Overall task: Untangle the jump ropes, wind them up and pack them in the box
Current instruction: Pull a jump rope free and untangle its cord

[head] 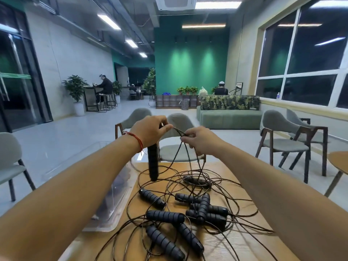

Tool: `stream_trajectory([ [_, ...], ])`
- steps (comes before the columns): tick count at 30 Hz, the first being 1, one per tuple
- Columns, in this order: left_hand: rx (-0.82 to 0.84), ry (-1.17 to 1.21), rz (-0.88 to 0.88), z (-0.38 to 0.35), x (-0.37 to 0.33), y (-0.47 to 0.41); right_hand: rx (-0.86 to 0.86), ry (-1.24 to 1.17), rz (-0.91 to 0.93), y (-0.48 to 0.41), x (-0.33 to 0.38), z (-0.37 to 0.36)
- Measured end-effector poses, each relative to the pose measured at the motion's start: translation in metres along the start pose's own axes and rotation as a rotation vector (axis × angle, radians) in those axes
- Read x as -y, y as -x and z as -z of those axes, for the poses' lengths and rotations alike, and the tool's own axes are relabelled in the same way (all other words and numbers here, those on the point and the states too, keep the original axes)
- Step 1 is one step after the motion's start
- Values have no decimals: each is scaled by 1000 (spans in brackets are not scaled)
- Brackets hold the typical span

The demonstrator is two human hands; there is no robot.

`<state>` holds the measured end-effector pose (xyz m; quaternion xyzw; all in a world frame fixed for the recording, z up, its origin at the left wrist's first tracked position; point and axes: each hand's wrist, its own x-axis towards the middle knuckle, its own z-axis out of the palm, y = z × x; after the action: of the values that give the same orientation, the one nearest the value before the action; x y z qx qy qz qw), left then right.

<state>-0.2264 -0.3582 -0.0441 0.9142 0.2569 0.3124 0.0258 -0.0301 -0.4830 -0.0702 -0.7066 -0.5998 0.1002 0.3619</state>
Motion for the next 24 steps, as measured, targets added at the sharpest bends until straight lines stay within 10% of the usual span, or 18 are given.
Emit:
stream_trajectory([
  [19, -16, 223, 207, -3, 0, -7, -127, -345, 44, -27, 26, 49],
  [24, -285, 142, 169, -9, -7, 4, -268, -410, 112, -35, 43, 63],
])
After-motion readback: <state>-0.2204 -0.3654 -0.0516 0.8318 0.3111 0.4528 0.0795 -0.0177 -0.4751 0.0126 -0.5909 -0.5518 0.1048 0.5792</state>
